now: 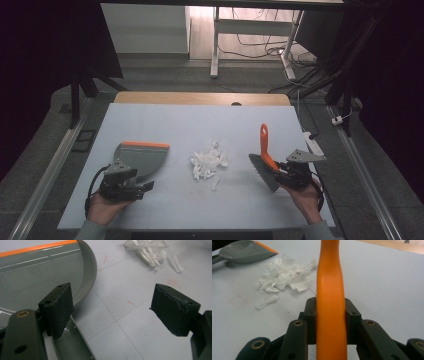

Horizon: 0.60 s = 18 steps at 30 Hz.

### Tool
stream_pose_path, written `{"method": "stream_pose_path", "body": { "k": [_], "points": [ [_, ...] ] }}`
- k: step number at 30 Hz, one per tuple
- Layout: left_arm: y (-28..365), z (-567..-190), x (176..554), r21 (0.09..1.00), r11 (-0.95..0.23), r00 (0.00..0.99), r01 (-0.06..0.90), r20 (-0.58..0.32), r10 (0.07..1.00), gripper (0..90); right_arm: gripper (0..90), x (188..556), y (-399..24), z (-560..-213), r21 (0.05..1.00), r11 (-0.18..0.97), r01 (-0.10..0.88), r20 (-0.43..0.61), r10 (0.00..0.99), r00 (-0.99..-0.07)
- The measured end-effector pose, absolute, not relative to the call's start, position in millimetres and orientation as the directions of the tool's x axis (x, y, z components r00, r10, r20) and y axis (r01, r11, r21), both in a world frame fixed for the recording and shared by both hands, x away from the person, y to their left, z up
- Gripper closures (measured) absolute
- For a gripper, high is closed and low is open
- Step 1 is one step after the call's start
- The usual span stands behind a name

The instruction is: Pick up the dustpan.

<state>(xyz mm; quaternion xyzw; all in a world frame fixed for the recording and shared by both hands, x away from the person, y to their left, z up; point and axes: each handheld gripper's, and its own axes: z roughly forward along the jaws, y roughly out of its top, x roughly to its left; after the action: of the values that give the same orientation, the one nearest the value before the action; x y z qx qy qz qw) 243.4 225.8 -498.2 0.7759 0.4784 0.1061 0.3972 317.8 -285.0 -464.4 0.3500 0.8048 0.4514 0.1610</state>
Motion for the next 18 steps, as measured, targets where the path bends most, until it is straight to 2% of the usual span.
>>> {"method": "stream_pose_path", "body": {
  "k": [18],
  "points": [
    [225.1,-497.7,243.7,0.716,-0.234,0.533,0.658,-0.224,0.816,19.7,70.0,316.2,-280.8,-464.1,0.840,0.354,0.410,0.051,0.702,-0.710]
  ]
}}
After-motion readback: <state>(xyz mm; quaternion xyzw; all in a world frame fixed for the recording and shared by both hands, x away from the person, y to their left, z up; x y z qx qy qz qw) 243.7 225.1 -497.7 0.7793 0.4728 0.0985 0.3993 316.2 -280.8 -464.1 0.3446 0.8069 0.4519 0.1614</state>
